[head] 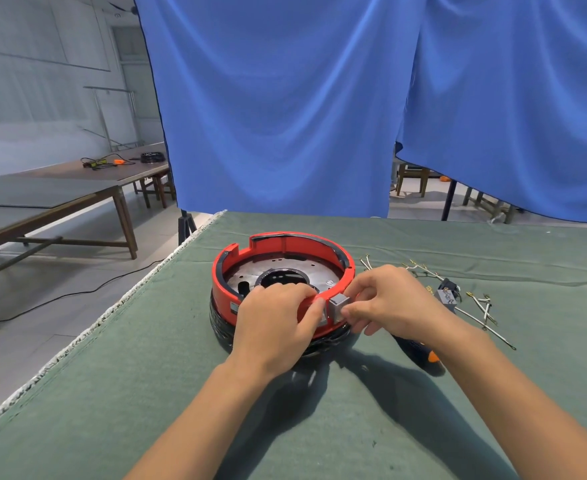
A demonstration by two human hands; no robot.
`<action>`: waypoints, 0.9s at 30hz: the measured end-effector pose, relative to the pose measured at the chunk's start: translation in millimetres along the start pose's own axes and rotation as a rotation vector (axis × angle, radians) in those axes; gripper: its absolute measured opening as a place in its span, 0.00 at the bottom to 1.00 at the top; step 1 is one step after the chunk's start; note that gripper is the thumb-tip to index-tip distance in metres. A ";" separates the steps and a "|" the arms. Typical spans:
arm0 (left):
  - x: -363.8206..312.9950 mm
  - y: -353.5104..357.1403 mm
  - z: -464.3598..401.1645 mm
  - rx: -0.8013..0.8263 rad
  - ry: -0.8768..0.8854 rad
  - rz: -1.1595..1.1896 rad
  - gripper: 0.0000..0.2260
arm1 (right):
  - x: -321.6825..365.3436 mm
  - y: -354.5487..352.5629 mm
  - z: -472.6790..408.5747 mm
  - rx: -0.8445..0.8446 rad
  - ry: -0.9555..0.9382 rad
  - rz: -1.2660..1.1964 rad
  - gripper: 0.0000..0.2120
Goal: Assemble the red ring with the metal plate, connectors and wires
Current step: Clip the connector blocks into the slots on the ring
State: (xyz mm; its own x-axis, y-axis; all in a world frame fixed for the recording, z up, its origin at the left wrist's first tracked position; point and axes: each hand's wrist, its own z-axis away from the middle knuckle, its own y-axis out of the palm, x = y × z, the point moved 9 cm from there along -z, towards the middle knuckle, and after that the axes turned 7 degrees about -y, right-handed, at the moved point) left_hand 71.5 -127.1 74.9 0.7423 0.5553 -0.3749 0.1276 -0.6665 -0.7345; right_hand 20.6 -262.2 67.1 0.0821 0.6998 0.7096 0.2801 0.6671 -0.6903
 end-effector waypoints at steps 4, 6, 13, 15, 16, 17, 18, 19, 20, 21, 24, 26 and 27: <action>0.2 -0.7 -1.0 -0.002 0.009 0.003 0.16 | 0.1 -16.5 -0.2 -0.162 -0.073 0.176 0.13; 1.0 -3.0 -1.7 -0.012 -0.001 0.011 0.17 | 3.9 -20.2 0.9 -0.200 -0.154 0.350 0.25; -1.6 -8.7 -1.1 -0.019 -0.010 -0.023 0.17 | -8.3 -1.4 -2.9 -0.035 -0.205 0.242 0.22; -8.3 -5.5 1.5 -0.026 -0.024 -0.090 0.15 | -6.9 -1.2 -3.7 -0.045 -0.215 0.251 0.20; -11.3 -2.1 2.7 -0.016 -0.032 -0.125 0.17 | -6.4 -0.9 -4.2 -0.052 -0.221 0.257 0.20; -13.2 2.3 3.7 0.011 -0.041 -0.148 0.19 | -6.0 -0.5 -4.6 -0.060 -0.229 0.264 0.20; -13.5 7.6 4.2 0.055 -0.046 -0.165 0.21 | -5.9 0.5 -4.7 -0.066 -0.235 0.272 0.20; -12.3 12.3 4.5 0.098 -0.041 -0.179 0.22 | -5.9 1.9 -4.6 -0.069 -0.243 0.279 0.20; -10.5 15.1 4.5 0.127 -0.028 -0.183 0.21 | -6.2 3.5 -4.6 -0.070 -0.248 0.279 0.20; -8.5 15.7 4.1 0.146 -0.009 -0.173 0.19 | -6.6 5.0 -4.6 -0.070 -0.250 0.271 0.20; -3.3 12.2 1.4 0.186 0.025 -0.111 0.17 | -5.6 5.6 -6.0 -0.069 -0.254 0.255 0.17; 0.0 9.4 -1.3 0.213 0.019 -0.062 0.17 | -4.1 4.8 -7.4 -0.056 -0.257 0.217 0.14; 1.8 8.4 -2.6 0.225 0.012 -0.041 0.17 | -3.2 4.5 -7.8 -0.048 -0.262 0.187 0.13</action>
State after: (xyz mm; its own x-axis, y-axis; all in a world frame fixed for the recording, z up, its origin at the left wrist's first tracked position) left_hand 75.6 -133.0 69.6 0.7473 0.5728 -0.3368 0.0085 -0.5151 -0.8571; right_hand 29.1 -263.4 62.8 -0.1110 0.8554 0.5060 0.3282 0.5121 -0.7937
